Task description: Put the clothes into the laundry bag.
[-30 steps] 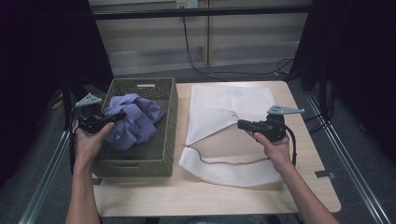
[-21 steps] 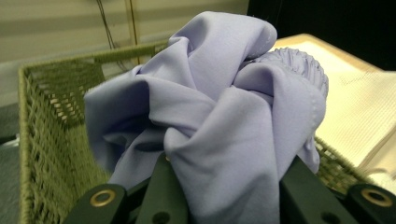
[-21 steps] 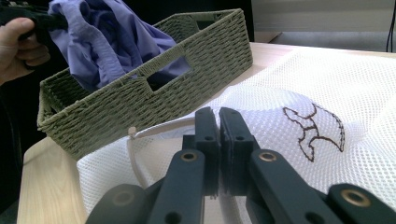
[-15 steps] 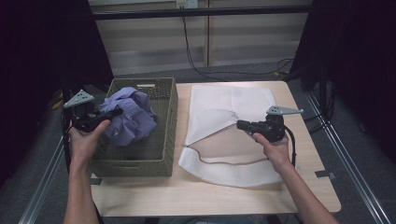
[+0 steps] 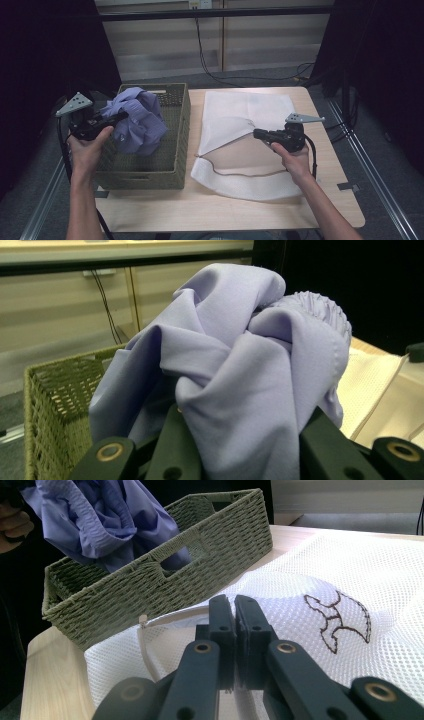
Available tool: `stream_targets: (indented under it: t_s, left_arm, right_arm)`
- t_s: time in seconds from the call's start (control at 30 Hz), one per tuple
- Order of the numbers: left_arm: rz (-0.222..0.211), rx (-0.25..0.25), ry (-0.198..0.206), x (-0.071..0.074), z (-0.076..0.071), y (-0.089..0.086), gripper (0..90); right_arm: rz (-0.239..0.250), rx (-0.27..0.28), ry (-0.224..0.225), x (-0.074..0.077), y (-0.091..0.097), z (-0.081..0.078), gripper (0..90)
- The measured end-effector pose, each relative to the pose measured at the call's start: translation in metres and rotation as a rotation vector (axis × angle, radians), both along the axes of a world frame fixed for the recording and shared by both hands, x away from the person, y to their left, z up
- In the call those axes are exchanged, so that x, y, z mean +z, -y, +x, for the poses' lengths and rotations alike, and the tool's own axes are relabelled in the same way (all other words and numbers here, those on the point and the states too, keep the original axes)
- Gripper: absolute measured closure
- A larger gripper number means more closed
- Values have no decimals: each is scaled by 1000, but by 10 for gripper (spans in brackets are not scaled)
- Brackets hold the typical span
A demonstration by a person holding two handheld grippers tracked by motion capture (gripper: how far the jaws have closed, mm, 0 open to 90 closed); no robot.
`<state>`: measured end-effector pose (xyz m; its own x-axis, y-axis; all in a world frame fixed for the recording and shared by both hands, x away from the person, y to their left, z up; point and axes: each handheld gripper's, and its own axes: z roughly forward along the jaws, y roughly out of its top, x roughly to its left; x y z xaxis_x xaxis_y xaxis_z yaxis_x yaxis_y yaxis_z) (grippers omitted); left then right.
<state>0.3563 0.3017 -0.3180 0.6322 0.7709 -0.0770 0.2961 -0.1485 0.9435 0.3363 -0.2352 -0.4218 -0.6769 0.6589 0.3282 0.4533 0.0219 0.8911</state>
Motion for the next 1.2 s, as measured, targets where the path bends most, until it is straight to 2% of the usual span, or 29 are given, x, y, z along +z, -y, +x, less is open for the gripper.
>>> stream_targets:
  t_s: [0.07, 0.2, 0.27, 0.73, 0.9, 1.07, 1.2]
  left_arm:
    - [-18, 3, 12, 3, -3, 0, 777]
    - [-18, 3, 32, 8, -6, -1, 777]
    - [-15, -22, 47, 11, -8, -2, 777]
    - [-40, -20, 120, 33, -24, 0, 778]
    - [-49, -42, 153, 41, -31, 1, 778]
    - [-44, -38, 172, 47, -36, -2, 777]
    - [-56, -36, 183, 51, -40, -2, 777]
  right_arm:
    - [-1, 2, 1, 0, 0, 0, 867]
    - [1, 3, 10, 0, 0, 0, 867]
    - [2, 2, 9, 1, 0, 0, 867]
    - [1, 4, 5, 0, 0, 0, 869]
    - [-2, 8, 6, -1, -1, 0, 869]
    - [-2, 5, 7, 0, -1, 0, 869]
    - [-1, 6, 4, 0, -2, -1, 868]
